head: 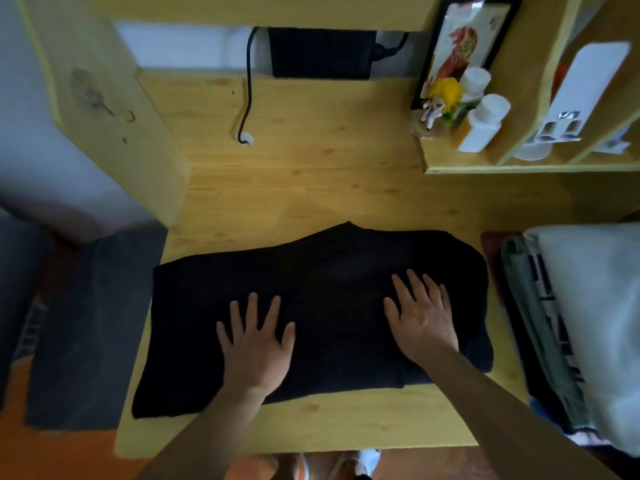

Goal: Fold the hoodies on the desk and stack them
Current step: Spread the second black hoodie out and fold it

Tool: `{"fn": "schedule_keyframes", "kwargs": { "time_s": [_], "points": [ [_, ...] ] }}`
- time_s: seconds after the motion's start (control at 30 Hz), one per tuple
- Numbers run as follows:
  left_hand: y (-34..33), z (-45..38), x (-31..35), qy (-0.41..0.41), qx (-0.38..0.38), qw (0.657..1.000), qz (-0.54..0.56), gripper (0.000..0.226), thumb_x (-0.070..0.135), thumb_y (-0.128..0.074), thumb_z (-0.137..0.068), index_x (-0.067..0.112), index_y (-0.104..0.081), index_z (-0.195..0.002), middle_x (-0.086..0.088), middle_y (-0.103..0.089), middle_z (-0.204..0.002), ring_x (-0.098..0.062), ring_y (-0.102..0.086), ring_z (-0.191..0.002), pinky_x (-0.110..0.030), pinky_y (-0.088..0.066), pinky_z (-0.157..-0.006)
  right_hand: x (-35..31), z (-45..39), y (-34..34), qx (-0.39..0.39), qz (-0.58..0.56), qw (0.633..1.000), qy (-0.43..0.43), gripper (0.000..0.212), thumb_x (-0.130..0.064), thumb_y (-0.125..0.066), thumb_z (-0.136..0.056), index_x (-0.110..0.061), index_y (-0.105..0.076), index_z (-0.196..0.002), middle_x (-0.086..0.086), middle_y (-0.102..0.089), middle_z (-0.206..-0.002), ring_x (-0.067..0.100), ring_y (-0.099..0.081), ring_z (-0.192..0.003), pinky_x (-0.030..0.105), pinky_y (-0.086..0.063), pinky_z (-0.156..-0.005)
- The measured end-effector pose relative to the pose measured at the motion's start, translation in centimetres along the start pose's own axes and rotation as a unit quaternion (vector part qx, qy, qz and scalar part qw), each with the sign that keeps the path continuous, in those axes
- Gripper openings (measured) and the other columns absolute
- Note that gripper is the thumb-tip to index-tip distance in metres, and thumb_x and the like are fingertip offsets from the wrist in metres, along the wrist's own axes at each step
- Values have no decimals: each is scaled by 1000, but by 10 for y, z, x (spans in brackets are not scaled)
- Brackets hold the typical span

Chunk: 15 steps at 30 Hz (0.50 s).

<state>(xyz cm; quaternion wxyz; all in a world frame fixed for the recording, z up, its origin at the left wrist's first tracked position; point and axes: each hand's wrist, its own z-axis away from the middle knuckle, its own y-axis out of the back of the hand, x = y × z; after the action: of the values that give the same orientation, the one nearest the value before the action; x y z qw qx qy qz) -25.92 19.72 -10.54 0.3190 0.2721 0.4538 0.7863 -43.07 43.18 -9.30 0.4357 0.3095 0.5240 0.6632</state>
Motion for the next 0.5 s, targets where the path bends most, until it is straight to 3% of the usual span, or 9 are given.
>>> {"fn": "schedule_keyframes", "kwargs": {
  "time_s": [0.1,0.17,0.23,0.27,0.33,0.37,0.4,0.47,0.5],
  "points": [
    [2,4,12,6,33,998,-61,64,59,-16,-102,35,-27,-160,-8,-19,-169,-41,-15,-154,-66,-14,-121,0,-14,-1,-27,-20,999,20,63,-57,-15,-102,-29,-22,-158,2,-16,-167,27,-9,-152,46,-3,-125],
    [2,20,22,-36,117,991,-47,60,52,-27,-103,28,-42,-155,-13,-32,-164,-41,-28,-150,-65,-20,-119,6,-7,6,14,-116,993,23,58,-53,-25,-104,-25,-34,-155,3,-23,-164,25,-14,-151,46,-8,-125],
    [-5,48,34,-81,186,979,-10,54,47,-37,-105,27,-42,-154,-13,-33,-163,-38,-28,-151,-58,-19,-123,18,18,16,130,-277,952,-15,46,-38,-44,-104,-15,-50,-143,6,-39,-154,26,-30,-143,45,-24,-120],
    [-8,66,39,-66,200,977,28,51,45,-45,-105,26,-43,-153,-12,-36,-160,-36,-31,-149,-54,-23,-122,25,38,19,196,-325,923,-55,39,-28,-52,-102,-11,-55,-137,9,-45,-146,28,-36,-137,45,-31,-115],
    [-15,100,43,48,185,966,177,46,38,-60,-99,21,-54,-141,-11,-48,-142,-31,-45,-134,-48,-39,-111,40,79,18,239,-387,871,-183,35,-17,-59,-98,-8,-55,-132,15,-48,-134,35,-42,-126,47,-36,-105],
    [-19,112,41,130,164,934,288,38,34,-63,-97,17,-58,-131,-11,-55,-129,-31,-53,-122,-46,-46,-103,48,93,16,201,-424,846,-254,39,-18,-60,-98,-9,-52,-134,16,-47,-134,36,-44,-123,46,-37,-102],
    [-19,120,40,222,133,871,418,27,30,-62,-99,12,-60,-118,-12,-60,-114,-31,-60,-108,-45,-50,-93,56,102,14,143,-468,817,-306,43,-22,-60,-98,-11,-49,-138,14,-47,-134,34,-47,-121,44,-39,-100],
    [-19,123,39,369,32,696,615,24,28,-57,-104,5,-60,-97,-15,-63,-90,-31,-64,-81,-40,-51,-78,70,104,11,58,-556,761,-330,42,-30,-57,-100,-15,-49,-139,7,-56,-131,26,-55,-112,38,-43,-93],
    [-17,123,39,392,-13,628,672,28,31,-57,-104,4,-60,-95,-15,-65,-88,-30,-66,-80,-40,-53,-77,76,99,11,39,-580,747,-323,38,-31,-57,-100,-15,-54,-135,5,-61,-126,24,-58,-109,37,-44,-91]
  ]
}}
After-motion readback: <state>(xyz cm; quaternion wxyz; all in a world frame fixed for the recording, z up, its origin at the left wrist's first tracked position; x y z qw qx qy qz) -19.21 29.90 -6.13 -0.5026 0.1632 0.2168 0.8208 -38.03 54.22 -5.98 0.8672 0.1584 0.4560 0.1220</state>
